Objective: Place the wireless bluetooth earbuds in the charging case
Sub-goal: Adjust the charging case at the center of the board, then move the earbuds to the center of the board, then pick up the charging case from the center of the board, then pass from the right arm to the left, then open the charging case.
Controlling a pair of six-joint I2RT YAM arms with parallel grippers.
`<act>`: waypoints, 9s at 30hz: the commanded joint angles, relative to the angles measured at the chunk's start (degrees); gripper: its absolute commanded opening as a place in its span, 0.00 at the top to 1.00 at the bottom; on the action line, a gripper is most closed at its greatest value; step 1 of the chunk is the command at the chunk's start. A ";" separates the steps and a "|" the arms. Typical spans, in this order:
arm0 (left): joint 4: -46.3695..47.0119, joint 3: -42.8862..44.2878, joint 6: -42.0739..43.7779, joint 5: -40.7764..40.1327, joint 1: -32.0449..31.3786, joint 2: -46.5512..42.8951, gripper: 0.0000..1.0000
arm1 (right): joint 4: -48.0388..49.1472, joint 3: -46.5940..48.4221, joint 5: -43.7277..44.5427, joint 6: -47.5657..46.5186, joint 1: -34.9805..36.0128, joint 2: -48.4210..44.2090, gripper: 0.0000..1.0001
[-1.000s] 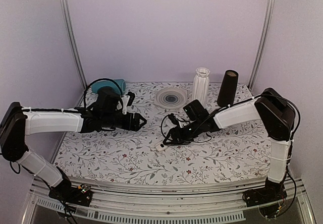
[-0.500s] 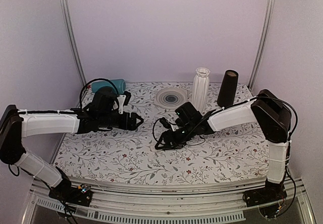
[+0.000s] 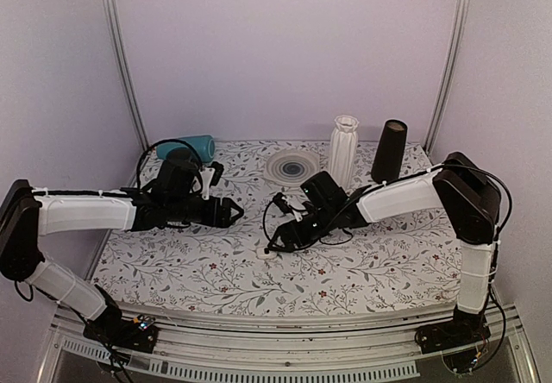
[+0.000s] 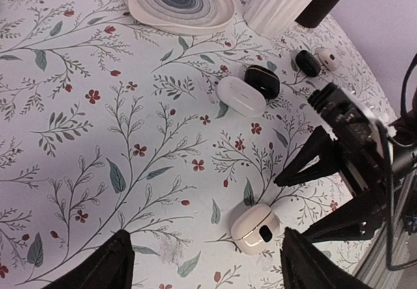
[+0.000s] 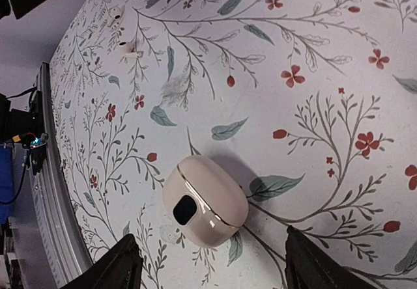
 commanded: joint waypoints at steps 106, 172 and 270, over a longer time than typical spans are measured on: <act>38.07 -31.70 -33.09 10.79 17.98 5.94 0.18 | 11.17 -0.09 19.59 -30.94 10.05 5.48 0.28; 50.72 -12.62 -45.70 9.17 -0.02 26.57 0.18 | 19.71 -15.04 27.80 -21.80 10.82 -5.99 0.60; 43.55 1.89 -9.00 46.03 0.64 -1.41 1.00 | 19.76 -4.90 4.39 -3.68 1.17 -29.53 0.13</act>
